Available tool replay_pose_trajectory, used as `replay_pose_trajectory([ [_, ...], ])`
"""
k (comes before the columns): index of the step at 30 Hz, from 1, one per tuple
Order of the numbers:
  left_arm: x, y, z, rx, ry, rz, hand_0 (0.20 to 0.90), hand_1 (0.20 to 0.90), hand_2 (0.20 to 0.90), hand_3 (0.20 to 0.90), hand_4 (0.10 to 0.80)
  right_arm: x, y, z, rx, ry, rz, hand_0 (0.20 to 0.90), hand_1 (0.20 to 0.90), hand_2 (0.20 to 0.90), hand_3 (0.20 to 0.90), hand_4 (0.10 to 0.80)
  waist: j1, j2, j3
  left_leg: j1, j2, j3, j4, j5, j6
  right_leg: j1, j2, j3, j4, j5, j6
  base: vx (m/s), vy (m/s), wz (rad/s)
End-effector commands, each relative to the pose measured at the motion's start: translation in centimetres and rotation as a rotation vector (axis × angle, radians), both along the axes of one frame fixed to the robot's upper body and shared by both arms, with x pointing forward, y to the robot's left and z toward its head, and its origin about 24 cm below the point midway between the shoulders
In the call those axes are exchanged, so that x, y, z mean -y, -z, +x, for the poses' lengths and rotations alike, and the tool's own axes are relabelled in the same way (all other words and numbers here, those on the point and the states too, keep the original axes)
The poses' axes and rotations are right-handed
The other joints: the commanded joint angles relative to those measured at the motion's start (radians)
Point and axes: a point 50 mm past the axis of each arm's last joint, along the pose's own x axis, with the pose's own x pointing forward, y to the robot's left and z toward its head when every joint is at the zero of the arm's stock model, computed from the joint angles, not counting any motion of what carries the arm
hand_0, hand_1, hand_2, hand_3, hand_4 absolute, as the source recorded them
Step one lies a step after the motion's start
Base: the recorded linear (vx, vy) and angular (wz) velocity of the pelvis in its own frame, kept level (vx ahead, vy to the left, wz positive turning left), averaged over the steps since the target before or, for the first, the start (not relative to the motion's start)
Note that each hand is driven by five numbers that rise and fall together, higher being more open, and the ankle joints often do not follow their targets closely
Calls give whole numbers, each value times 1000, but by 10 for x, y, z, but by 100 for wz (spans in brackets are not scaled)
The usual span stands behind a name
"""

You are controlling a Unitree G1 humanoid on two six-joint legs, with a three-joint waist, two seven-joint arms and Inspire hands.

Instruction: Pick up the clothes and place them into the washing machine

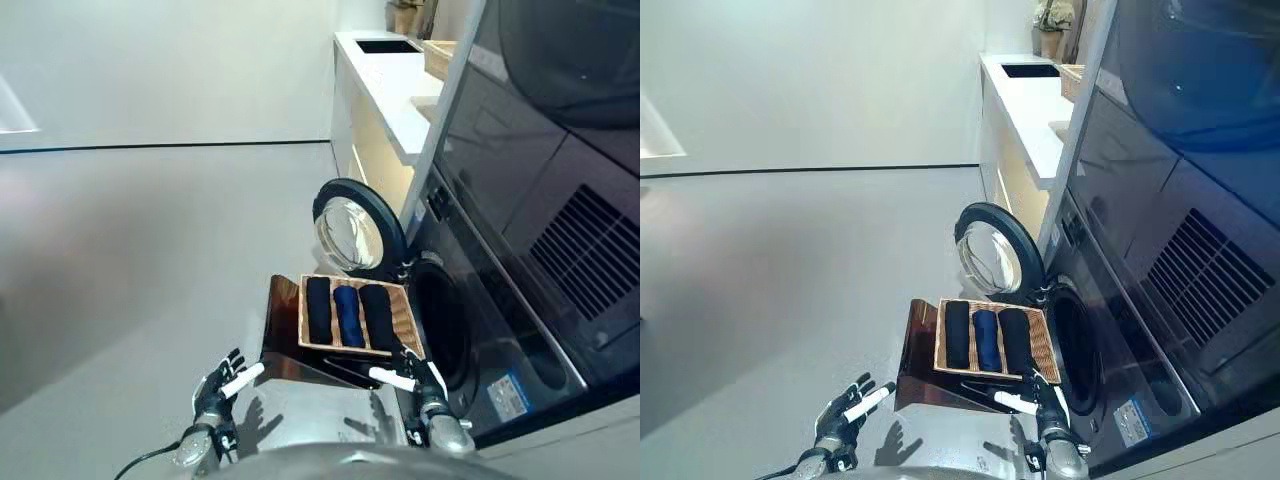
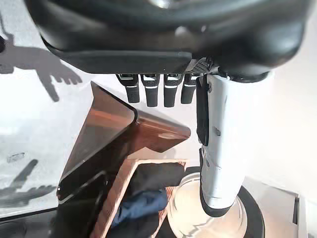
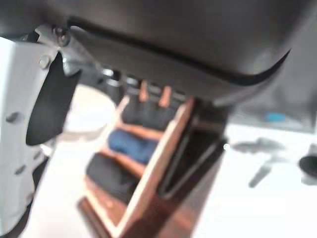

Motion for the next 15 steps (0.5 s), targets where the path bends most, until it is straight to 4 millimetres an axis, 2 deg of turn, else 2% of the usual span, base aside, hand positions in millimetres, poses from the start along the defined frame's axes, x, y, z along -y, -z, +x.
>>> replay_pose_trajectory([
  [1,-1,-27,52,229,7,-1,900,900,900,900,800,8,-37,59,275,19,-18,900,900,900,900,800,-6,21,31,-13,-62,-34,-2,-11,32,10,121,-23,0,-11,-72,0,0,0],
  [15,-1,-27,51,228,5,1,900,900,900,900,800,9,-37,59,276,21,-17,900,900,900,900,800,-8,23,30,-15,-63,-33,-2,-10,33,8,122,-24,0,-11,-73,0,0,0],
])
